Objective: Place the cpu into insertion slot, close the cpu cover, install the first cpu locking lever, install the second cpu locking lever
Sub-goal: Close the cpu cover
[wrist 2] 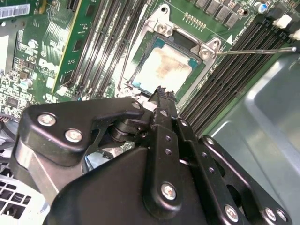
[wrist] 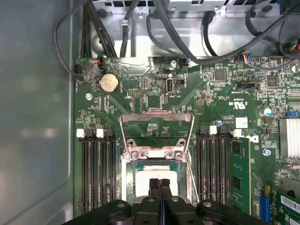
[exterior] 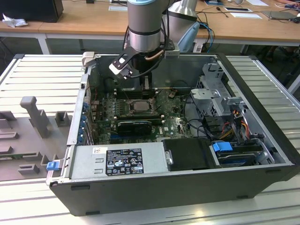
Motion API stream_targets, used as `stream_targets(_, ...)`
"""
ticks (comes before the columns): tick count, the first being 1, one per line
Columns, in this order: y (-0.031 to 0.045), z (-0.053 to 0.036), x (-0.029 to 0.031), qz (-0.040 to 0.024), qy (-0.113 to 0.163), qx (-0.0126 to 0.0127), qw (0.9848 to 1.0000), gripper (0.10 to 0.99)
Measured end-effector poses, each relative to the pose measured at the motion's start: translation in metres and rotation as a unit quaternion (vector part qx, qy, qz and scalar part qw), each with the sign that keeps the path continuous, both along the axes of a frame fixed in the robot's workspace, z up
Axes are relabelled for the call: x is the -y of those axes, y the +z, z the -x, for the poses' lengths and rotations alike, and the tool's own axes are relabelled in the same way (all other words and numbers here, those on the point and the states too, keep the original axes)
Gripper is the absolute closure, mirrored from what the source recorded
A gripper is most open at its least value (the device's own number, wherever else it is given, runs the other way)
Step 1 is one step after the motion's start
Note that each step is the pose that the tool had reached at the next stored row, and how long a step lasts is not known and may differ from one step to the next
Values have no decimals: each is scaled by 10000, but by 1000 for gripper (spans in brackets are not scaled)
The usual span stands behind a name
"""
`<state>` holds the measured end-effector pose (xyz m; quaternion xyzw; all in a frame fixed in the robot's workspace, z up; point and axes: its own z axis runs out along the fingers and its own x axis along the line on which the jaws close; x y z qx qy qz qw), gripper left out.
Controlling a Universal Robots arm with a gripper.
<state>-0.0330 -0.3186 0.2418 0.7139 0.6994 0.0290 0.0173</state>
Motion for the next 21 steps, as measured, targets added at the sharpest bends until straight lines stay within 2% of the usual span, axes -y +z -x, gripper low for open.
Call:
stream_targets(4, 20, 0, -2, 0, 0, 0, 10000, 980)
stream_targets(7, 61, 0, -4, 0, 1, 0, 10000, 980)
stream_targets(17, 335, -4, -11, 0, 0, 0, 10000, 980)
stream_targets(21, 346, -85, -11, 0, 0, 0, 10000, 980)
